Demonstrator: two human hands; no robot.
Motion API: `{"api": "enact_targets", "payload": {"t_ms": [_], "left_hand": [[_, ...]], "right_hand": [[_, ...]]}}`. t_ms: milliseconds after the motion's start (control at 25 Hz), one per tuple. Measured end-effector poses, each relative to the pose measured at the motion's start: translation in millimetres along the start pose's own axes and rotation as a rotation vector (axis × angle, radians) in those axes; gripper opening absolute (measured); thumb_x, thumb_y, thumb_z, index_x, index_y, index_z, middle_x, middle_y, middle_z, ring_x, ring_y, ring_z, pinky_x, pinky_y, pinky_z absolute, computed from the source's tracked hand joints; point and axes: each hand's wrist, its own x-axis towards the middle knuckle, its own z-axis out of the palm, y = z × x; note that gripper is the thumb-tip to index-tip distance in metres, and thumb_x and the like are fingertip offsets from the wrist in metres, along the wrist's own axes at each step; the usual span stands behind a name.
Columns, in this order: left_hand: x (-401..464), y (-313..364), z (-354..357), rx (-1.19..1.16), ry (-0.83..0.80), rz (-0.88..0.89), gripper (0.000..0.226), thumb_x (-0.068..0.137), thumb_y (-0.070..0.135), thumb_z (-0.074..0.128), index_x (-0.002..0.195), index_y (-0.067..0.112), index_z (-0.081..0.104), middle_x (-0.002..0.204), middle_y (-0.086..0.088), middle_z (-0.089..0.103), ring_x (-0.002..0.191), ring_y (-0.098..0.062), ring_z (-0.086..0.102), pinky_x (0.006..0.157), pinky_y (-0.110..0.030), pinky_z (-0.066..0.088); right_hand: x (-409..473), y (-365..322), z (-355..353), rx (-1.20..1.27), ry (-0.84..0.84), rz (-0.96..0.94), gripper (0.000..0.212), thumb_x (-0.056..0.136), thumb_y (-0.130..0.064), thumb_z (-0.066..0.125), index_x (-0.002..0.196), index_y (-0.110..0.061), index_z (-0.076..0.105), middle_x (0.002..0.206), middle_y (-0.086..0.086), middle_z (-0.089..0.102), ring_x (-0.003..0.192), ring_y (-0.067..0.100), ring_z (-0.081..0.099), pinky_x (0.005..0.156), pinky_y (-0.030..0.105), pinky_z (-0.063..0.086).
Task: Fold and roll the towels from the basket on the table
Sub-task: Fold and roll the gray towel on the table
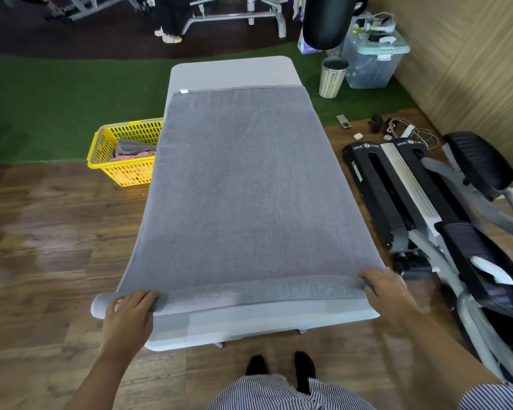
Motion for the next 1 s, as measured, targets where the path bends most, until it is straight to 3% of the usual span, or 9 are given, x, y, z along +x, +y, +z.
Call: {"api": "enact_targets", "payload": {"t_ms": [80,160,240,360,440,520,680,760,1000], "left_hand": [[3,3,1,-0.004,0.023,-0.047,0.037,0.074,0.013,0.039,0.099,0.011,0.065,0.102,-0.006,0.066,0.09,-0.03,0.065,0.082,-0.052,0.046],[5,4,3,-0.024,0.035,-0.066,0.037,0.074,0.016,0.039,0.099,0.01,0.066,0.102,-0.006,0.068,0.091,-0.03,0.066,0.083,-0.051,0.046],[5,5,7,-0.013,0.029,-0.024,0.041,0.071,0.023,0.042,0.1,0.011,0.067,0.1,-0.003,0.069,0.089,-0.027,0.067,0.085,-0.048,0.043],[11,6,6,-0.004,-0.02,-0.014,0.037,0.063,0.014,0.063,0.1,0.014,0.067,0.093,-0.001,0.071,0.083,-0.027,0.069,0.08,-0.051,0.044],[11,-2,3,0.032,-0.053,-0.024,0.032,0.068,0.019,0.053,0.095,0.015,0.07,0.086,0.0,0.072,0.078,-0.027,0.07,0.068,-0.05,0.047],[5,-16,1,0.064,-0.062,-0.012,0.042,0.072,0.028,0.039,0.092,0.015,0.073,0.082,0.0,0.073,0.075,-0.027,0.07,0.063,-0.049,0.046],[-12,-33,0,0.024,-0.015,-0.015,0.044,0.07,0.032,0.037,0.093,0.019,0.072,0.084,0.004,0.072,0.076,-0.021,0.069,0.07,-0.055,0.044],[-8,-29,-2,0.002,-0.005,0.018,0.043,0.073,0.029,0.037,0.103,0.02,0.066,0.098,0.002,0.07,0.09,-0.022,0.062,0.079,-0.057,0.042],[9,7,6,-0.111,-0.028,0.238,0.038,0.082,0.027,0.041,0.114,0.021,0.062,0.109,0.002,0.069,0.098,-0.018,0.066,0.095,-0.041,0.033]], "right_hand": [[-3,2,1,0.009,0.057,-0.012,0.036,0.08,-0.006,0.056,0.115,-0.014,0.058,0.109,-0.001,0.06,0.107,0.02,0.053,0.111,0.045,0.028],[-6,2,4,0.033,0.141,-0.042,0.037,0.078,0.002,0.059,0.112,-0.011,0.06,0.11,0.003,0.06,0.105,0.021,0.053,0.108,0.048,0.03],[-7,3,9,0.064,0.183,-0.058,0.036,0.076,0.007,0.061,0.11,-0.006,0.065,0.11,0.008,0.063,0.103,0.019,0.051,0.104,0.047,0.034],[-5,4,9,0.126,0.103,0.001,0.043,0.077,0.0,0.065,0.12,-0.008,0.061,0.122,0.006,0.059,0.12,0.024,0.047,0.113,0.038,0.019],[-3,2,7,0.112,0.045,-0.007,0.046,0.079,-0.003,0.064,0.124,-0.01,0.057,0.125,0.004,0.056,0.121,0.023,0.045,0.11,0.028,0.02],[-3,-4,4,0.098,0.033,-0.062,0.042,0.081,-0.004,0.062,0.123,-0.01,0.058,0.122,0.004,0.058,0.116,0.025,0.048,0.105,0.028,0.029],[-12,-13,0,-0.043,0.043,-0.116,0.033,0.087,-0.014,0.055,0.12,-0.017,0.06,0.115,-0.002,0.063,0.108,0.02,0.055,0.1,0.029,0.033],[-14,-12,-2,-0.065,0.059,-0.099,0.035,0.087,-0.015,0.055,0.122,-0.018,0.057,0.117,-0.003,0.061,0.111,0.018,0.053,0.103,0.029,0.031],[-16,-11,10,-0.084,0.299,-0.296,0.049,0.057,0.013,0.074,0.102,-0.006,0.068,0.103,0.006,0.067,0.102,0.015,0.05,0.1,0.034,0.039]]}}
